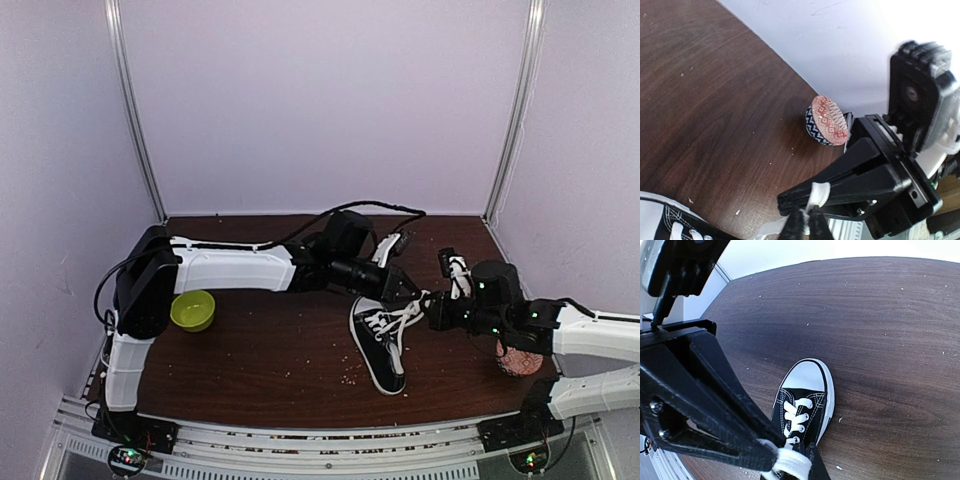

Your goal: Tie the shoes

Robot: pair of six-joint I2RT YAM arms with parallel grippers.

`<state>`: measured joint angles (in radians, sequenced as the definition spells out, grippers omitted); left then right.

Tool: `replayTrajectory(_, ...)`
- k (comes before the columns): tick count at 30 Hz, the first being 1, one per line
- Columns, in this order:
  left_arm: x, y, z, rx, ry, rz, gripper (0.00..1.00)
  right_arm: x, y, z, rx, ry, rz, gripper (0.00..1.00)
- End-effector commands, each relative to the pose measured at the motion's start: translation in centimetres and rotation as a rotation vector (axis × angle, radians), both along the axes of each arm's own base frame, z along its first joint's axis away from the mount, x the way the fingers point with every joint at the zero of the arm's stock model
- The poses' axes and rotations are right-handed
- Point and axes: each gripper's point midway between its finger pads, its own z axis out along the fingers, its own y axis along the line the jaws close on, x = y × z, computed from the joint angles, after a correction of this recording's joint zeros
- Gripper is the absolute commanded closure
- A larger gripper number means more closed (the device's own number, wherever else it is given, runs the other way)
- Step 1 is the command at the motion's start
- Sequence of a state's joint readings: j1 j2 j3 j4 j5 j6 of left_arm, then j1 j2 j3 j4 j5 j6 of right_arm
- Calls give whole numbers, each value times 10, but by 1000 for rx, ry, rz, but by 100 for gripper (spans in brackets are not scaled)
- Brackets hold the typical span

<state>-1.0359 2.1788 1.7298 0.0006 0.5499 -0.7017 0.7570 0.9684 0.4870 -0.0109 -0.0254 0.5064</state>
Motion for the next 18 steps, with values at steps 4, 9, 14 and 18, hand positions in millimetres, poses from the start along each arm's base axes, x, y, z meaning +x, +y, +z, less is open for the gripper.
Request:
replayTrajectory(4,19,32,13,26,-66,111,100,3,-17,9,13,-16,-94,100)
replayTrajectory(9,42,92,9,76,-69,239,100,2,-31,-1,-24,1,-149,100)
replayTrajectory(14,56,134,0,121,-47,311,100,-9,-22,-14,-32,50,-72,100)
replayTrajectory(18,60,154,-10,166,-42,351,100,-32,5,-13,34,71,102,100)
